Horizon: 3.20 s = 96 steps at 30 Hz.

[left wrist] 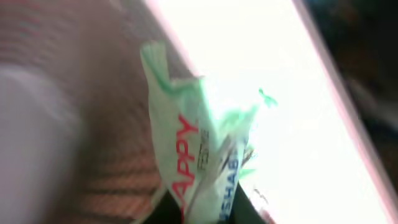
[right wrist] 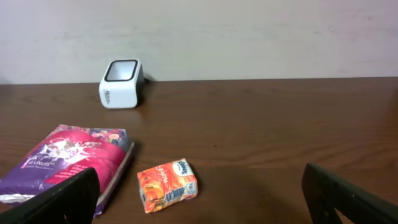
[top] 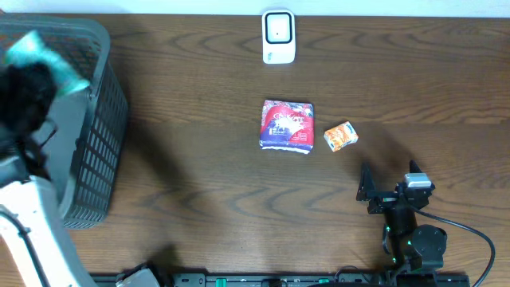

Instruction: Scan the item barcode

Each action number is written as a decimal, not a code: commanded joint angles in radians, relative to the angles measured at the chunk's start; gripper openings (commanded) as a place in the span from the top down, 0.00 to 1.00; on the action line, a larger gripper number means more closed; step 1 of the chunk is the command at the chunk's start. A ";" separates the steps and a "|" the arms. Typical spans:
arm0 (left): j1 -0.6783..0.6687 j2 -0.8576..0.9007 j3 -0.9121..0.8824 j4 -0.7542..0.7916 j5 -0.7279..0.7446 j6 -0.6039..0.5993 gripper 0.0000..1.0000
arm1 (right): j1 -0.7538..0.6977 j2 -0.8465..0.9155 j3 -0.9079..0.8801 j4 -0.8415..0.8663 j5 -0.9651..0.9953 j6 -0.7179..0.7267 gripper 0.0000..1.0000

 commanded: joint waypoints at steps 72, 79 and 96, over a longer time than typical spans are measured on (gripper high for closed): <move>0.088 0.363 0.095 -0.437 -0.894 0.340 0.11 | 0.006 -0.002 -0.002 -0.004 0.009 0.013 0.01; 0.185 0.491 0.054 -0.449 -0.856 0.339 0.14 | 0.006 -0.002 -0.002 -0.004 0.009 0.013 0.01; 0.222 0.602 0.000 -0.278 -0.721 0.504 0.14 | 0.006 -0.002 -0.002 -0.004 0.009 0.013 0.01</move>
